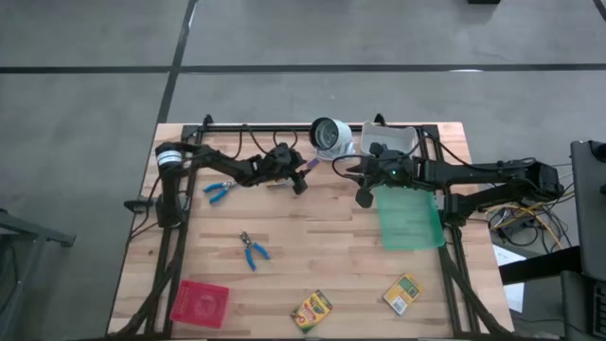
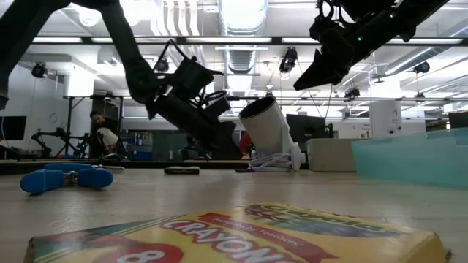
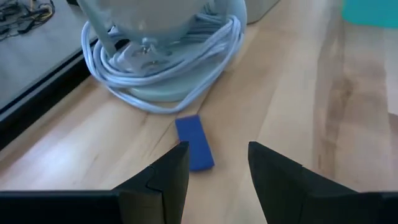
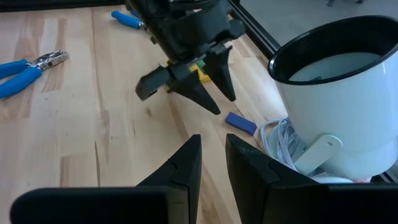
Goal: Pick & Place School Supplies
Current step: Put the blue eraser into the gray bin
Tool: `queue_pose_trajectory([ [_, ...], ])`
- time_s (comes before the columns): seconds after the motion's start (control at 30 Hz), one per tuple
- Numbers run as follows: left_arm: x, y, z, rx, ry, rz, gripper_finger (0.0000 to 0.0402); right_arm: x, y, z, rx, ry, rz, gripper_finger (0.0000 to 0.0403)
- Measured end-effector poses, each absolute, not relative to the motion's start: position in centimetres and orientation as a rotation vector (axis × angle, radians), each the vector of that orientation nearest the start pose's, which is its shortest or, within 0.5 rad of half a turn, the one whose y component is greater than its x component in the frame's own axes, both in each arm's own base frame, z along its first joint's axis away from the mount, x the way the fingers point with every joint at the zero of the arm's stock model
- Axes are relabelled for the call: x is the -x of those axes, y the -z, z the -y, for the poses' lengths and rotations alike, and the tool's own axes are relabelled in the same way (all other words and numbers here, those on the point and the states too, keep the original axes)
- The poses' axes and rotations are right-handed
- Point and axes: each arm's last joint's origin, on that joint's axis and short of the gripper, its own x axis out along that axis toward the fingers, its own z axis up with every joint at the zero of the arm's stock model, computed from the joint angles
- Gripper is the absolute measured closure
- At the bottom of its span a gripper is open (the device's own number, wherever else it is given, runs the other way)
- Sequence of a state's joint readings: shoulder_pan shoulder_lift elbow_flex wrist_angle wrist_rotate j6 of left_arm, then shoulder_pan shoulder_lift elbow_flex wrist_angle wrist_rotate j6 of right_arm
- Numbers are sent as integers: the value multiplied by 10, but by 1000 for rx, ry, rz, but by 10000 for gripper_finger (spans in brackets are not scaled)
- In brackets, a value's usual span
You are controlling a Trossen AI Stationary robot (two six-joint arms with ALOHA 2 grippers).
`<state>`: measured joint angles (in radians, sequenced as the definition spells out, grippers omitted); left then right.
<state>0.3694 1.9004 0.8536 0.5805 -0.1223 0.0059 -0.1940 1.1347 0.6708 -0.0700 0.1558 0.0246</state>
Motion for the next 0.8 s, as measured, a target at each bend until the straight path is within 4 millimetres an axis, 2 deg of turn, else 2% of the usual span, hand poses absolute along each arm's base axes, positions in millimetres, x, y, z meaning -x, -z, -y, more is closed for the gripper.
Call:
queue_pose_trajectory([
  [0.17, -350, -130, -144, 57, -490, -535, 232, -232, -238, 50, -33, 349, -532, 335],
  [0.27, -354, -125, -148, 68, -492, -607, 232, -232, -238, 50, -34, 348, -532, 335],
  [0.4, -358, -122, -151, 70, -496, -606, 232, -232, -238, 50, -35, 349, -532, 335],
  [0.8, -353, -116, -160, 103, -522, -614, 232, -232, -238, 50, -34, 349, -532, 335],
])
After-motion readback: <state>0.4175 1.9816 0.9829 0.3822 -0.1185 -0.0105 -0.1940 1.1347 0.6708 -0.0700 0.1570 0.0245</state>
